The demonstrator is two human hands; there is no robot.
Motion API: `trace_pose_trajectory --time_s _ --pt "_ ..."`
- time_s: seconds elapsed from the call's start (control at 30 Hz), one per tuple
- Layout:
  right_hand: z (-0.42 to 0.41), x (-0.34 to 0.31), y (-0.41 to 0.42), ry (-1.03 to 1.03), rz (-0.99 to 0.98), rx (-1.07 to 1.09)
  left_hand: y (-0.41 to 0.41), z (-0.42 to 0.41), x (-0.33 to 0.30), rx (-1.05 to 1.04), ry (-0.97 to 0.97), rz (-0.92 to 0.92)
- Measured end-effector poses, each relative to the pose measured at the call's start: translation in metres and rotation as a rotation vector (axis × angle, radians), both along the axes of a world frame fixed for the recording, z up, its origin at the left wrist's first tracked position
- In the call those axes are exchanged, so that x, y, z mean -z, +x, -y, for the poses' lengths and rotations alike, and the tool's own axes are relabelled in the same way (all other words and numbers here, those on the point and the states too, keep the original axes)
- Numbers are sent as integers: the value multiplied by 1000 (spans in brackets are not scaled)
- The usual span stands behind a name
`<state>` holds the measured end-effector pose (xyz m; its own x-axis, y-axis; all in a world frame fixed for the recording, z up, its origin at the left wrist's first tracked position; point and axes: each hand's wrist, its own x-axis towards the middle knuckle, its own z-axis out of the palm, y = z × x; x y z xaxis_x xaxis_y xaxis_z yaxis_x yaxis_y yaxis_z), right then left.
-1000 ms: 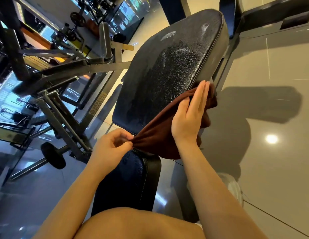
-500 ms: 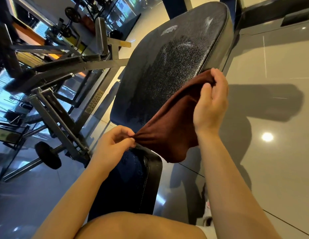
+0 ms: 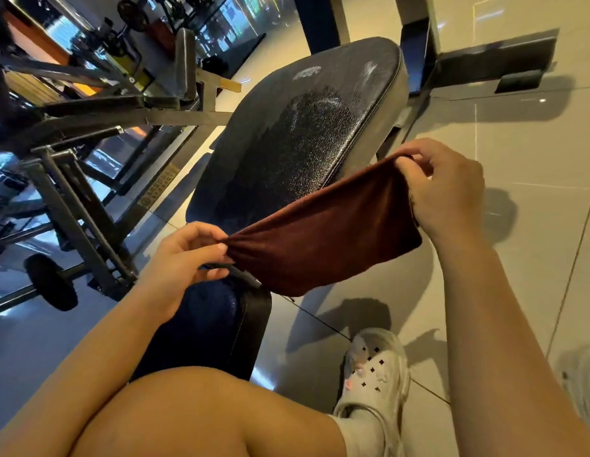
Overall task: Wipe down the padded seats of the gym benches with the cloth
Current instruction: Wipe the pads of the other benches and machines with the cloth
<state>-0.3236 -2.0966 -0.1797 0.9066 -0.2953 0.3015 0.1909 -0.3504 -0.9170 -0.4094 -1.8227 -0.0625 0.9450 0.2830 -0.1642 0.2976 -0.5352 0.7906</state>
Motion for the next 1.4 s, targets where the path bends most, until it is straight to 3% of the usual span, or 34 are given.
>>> trace_pose_trajectory --time_s 0.17,0.3,0.43,0.57,0.83,1.17,1.4 --pt "18 -4 -5 -320 -66 -103 0 10 -3 3 75 -21" --pt "23 -3 -2 -355 -78 -115 1 13 -3 28 149 -68" --pt "11 -5 -4 -218 -27 -33 1 17 -2 125 307 -199" --pt "-22 -14 -1 -50 86 77 -1 7 -3 78 341 -191" --pt "-100 -7 9 599 116 233 -5 -6 4 80 455 -192" --pt "-157 -7 4 578 -49 140 3 -11 10 311 798 -107" --pt "-225 18 -84 476 63 20 18 -5 14 292 657 149"
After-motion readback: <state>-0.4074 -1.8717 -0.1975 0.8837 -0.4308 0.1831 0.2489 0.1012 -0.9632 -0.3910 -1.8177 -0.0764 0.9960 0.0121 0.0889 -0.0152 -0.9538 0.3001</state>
